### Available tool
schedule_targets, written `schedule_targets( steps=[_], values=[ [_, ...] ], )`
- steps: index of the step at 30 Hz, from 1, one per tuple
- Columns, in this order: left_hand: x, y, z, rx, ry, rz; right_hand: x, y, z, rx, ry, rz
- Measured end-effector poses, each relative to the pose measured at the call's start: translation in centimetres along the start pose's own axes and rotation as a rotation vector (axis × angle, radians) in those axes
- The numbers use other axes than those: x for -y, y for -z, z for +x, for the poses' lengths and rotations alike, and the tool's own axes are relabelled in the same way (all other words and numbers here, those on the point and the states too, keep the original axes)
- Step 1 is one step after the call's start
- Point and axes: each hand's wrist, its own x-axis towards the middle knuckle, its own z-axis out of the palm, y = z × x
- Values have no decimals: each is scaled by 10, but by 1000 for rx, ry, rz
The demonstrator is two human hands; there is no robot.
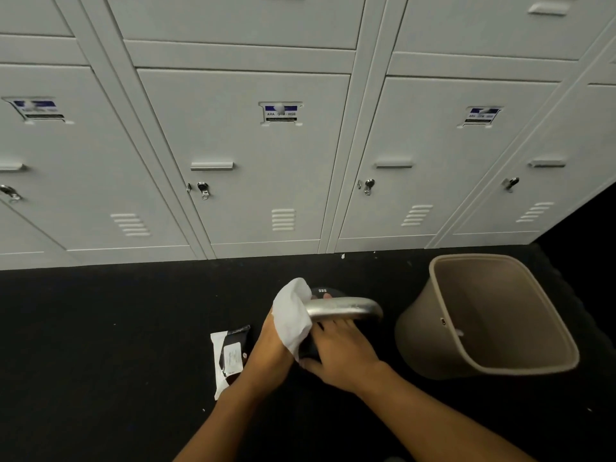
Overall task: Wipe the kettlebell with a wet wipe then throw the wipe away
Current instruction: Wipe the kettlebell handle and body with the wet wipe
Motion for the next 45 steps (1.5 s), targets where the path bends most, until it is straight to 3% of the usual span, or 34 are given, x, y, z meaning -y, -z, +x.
schedule_targets(
  steps=[2,4,5,7,10,11,12,13,14,16,18,21,23,25,26,28,29,30,32,35,36,39,45],
  values=[
    [-12,-1,3,21,151,-75,-2,-2,3,23,-23,25],
    [-23,11,2,119,14,72,-3,-1,5,32,-48,60],
    [-32,24,1,167,-60,-82,-3,2,5,53,-60,76],
    [-27,43,10,196,17,-293,-6,6,8,61,-60,84],
    [-4,15,11,266,76,-231,-9,6,13,74,-58,50],
    [13,0,5,172,55,-254,-9,6,14,72,-68,51],
    [6,-18,3,89,169,-273,-8,5,15,71,-70,40],
    [6,-26,-4,63,60,-186,-8,6,15,83,-66,14],
    [-1,-33,3,-226,113,-212,-9,5,16,83,-54,-10],
    [-16,-28,5,-339,152,-340,-11,3,18,87,-30,-40],
    [-15,-16,12,-305,67,-344,-13,3,20,101,-7,-34],
    [-19,22,20,62,-13,-266,-14,6,22,117,-13,3],
    [-5,35,26,147,-75,-243,-15,6,22,119,-10,-3],
    [-7,22,30,157,-54,-169,-17,5,21,118,0,-23],
    [3,6,17,177,-150,-86,-16,5,19,119,3,-22],
    [-5,-18,3,117,5,-6,-13,5,18,115,5,4],
    [-9,-20,0,32,-29,5,-13,5,18,104,11,11],
    [-5,-22,9,-76,-42,-89,-13,5,18,99,17,9],
    [-4,6,13,-75,-91,-219,-14,7,18,123,15,23],
    [-8,45,38,412,-130,-75,-16,11,16,160,34,39],
    [-10,49,47,492,-122,-12,-17,12,16,170,34,49],
    [-11,49,50,465,-83,24,-17,13,18,179,27,60],
    [-10,33,31,231,-44,72,-16,13,16,180,1,47]
  ],
)
